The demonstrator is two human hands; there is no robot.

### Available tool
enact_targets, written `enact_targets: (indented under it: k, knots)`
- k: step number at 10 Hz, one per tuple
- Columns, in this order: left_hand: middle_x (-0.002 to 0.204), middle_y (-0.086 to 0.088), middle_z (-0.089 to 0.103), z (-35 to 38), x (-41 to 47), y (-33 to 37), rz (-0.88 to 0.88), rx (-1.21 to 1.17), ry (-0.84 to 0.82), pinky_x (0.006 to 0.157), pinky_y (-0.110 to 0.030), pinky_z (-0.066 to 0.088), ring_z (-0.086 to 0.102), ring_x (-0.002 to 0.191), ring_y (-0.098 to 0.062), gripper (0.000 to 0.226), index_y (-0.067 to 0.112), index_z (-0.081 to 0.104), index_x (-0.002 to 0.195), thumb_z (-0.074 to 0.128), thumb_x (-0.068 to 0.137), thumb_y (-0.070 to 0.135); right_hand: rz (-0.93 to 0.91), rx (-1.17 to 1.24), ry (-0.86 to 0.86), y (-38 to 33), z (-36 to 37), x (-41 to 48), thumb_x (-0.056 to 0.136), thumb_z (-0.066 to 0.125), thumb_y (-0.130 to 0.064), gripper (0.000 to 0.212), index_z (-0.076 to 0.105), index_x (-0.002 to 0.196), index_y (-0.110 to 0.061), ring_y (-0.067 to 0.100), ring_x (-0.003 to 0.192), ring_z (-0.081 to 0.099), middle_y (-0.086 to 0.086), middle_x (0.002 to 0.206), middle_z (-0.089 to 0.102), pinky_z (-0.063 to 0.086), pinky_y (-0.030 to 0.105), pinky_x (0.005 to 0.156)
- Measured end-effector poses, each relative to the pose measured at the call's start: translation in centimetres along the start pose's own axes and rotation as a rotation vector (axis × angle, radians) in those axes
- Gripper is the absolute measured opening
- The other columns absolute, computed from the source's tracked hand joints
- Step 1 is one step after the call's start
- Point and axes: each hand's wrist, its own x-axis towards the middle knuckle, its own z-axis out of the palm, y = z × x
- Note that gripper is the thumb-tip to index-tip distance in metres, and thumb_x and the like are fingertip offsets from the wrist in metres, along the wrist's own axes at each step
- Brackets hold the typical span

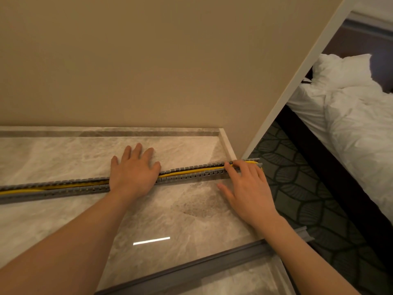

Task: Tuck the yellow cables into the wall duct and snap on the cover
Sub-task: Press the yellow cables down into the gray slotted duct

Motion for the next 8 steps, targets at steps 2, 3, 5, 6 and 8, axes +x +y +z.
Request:
enact_targets:
  k: [2, 3, 5, 6, 8]
  knots:
    - [0.158, 0.002, 0.006, 0.1, 0.1, 0.0, 0.002, -0.003, 0.006, 0.115, -0.051, 0.010, 0.002, 0.144, -0.022, 0.054, 0.033, 0.016, 0.145, 0.021, 0.093, 0.048, 0.080, 0.127, 0.034, 2.1, -0.6, 0.8, 0.090, 0.043, -0.048, 0.045, 0.055, 0.118, -0.014, 0.023, 0.105, 0.054, 0.005, 0.113, 0.059, 0.040, 0.039, 0.096]
    - [0.158, 0.002, 0.006, 0.2, 0.2, -0.1, 0.004, -0.001, 0.003, 0.115, -0.051, 0.010, 0.002, 0.144, -0.022, 0.054, 0.033, 0.016, 0.145, 0.021, 0.093, 0.049, 0.073, 0.116, 0.003, 2.4, -0.5, 1.1, 0.091, 0.042, -0.048, 0.045, 0.057, 0.116, -0.014, 0.022, 0.104, 0.055, 0.004, 0.111, 0.061, 0.040, 0.037, 0.093]
    - [0.155, -0.002, 0.022, -0.2, -0.3, -0.3, 0.076, -0.110, 0.039, 0.116, -0.044, 0.015, 0.016, 0.142, -0.024, 0.056, 0.025, 0.027, 0.144, 0.016, 0.096, 0.051, 0.080, 0.032, -0.086, 1.6, -0.8, 1.4, 0.091, 0.040, -0.051, 0.046, 0.053, 0.116, -0.014, 0.022, 0.109, 0.052, 0.004, 0.114, 0.059, 0.039, 0.037, 0.096]
    - [0.144, -0.003, 0.043, -0.8, -0.8, -0.4, 0.174, -0.199, 0.098, 0.109, -0.037, 0.029, 0.034, 0.132, -0.022, 0.049, 0.019, 0.045, 0.136, 0.025, 0.098, 0.044, 0.066, 0.048, -0.136, 1.6, -1.7, 1.3, 0.091, 0.041, -0.051, 0.047, 0.051, 0.122, -0.018, 0.023, 0.112, 0.051, 0.004, 0.120, 0.058, 0.040, 0.038, 0.096]
    - [0.122, 0.000, 0.061, -2.2, -2.2, -0.3, 0.308, -0.164, 0.109, 0.107, -0.040, 0.027, 0.049, 0.117, -0.020, 0.030, 0.019, 0.062, 0.114, 0.039, 0.098, 0.030, -0.065, 0.108, -0.168, -0.8, -3.5, 1.6, 0.090, 0.045, -0.050, 0.043, 0.053, 0.121, -0.022, 0.024, 0.107, 0.055, 0.002, 0.117, 0.060, 0.044, 0.037, 0.086]
